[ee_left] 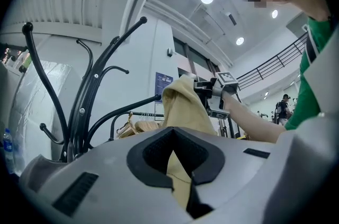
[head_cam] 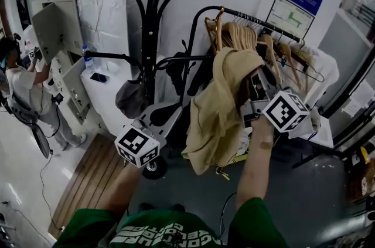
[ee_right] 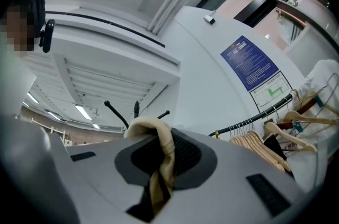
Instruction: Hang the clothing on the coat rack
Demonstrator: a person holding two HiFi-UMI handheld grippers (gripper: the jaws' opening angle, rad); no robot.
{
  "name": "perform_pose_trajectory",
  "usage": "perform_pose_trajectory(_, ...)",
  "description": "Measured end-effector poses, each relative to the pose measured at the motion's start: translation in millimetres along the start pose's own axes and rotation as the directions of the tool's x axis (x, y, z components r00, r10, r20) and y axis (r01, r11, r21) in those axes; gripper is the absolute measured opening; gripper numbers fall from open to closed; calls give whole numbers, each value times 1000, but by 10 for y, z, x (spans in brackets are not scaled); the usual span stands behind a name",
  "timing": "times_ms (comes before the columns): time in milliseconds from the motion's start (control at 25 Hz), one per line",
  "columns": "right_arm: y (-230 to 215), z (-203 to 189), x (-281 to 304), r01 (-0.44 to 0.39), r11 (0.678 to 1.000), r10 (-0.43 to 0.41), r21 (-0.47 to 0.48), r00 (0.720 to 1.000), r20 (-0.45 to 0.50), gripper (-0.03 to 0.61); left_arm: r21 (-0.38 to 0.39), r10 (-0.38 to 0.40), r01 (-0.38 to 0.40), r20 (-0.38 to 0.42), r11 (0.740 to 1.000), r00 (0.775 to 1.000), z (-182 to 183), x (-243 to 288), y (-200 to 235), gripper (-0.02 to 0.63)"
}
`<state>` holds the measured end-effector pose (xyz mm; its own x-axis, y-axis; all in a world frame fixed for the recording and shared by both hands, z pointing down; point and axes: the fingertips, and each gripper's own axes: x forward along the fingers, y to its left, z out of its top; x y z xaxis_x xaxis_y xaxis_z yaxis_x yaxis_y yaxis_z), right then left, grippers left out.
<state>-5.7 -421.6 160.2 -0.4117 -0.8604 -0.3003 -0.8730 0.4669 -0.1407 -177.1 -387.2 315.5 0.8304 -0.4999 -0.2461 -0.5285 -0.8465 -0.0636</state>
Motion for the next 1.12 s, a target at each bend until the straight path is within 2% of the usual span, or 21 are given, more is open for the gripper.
perform_pose_trajectory(280, 46, -70, 420, -24, 1000, 24, 3, 999, -40, 37, 16, 7, -7, -21, 1000, 1000, 44, 35, 24, 3)
perform_pose_trajectory(920, 123, -807, 904, -55, 998, 54, -1, 979, -197, 37, 10, 31, -31, -39, 999, 999, -57, -104, 97, 3)
perform_pose_trajectory(1120, 88, -1010, 931, -53, 998, 56, 19, 974, -221, 37, 5, 39, -39, -49, 999, 998, -106, -141, 141, 3)
